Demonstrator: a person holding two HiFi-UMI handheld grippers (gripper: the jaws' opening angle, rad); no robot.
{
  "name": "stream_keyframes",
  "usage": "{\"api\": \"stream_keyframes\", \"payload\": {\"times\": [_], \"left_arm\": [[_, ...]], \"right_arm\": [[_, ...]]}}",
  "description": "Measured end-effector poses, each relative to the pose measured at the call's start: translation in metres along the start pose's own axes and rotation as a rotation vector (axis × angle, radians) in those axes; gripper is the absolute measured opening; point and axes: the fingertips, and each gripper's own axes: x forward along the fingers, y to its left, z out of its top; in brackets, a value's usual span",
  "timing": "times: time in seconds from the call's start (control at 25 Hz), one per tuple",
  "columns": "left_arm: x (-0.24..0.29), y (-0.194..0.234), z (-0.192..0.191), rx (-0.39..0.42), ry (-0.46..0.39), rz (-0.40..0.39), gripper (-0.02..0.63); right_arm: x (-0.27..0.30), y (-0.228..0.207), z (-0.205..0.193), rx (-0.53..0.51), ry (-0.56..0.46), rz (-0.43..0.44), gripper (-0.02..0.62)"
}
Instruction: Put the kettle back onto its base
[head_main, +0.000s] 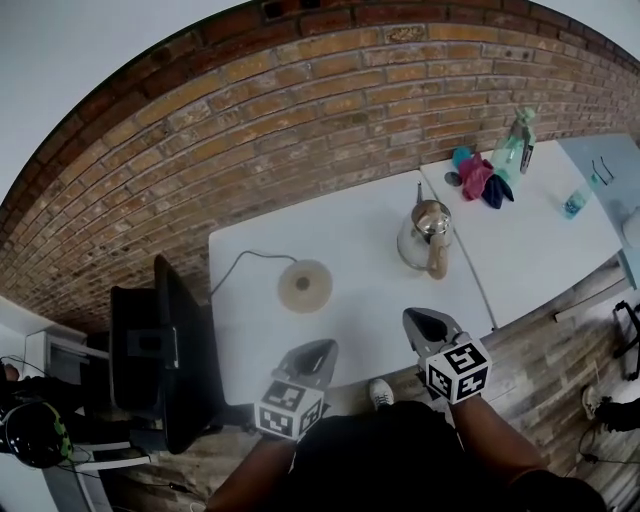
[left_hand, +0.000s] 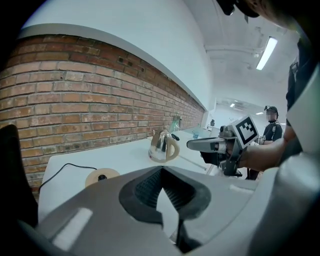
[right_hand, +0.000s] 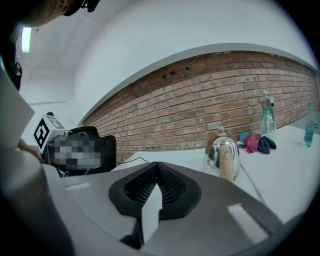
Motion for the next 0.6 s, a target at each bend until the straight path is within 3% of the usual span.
{"api": "stream_keyframes", "payload": {"times": [0.32,0.6], "left_arm": [[0.028,-0.003,0.007,0.001,0.02,0.0,0.001],[0.056,-0.005,0.011,-0.01,0.039,-0.003,0.0]], "right_arm": [[0.001,-0.06,-0.002,-0.004,0.016,-0.089,0.029],[0.008,-0.123,-0.001,-0.019,0.042,-0.229,0.103]]}}
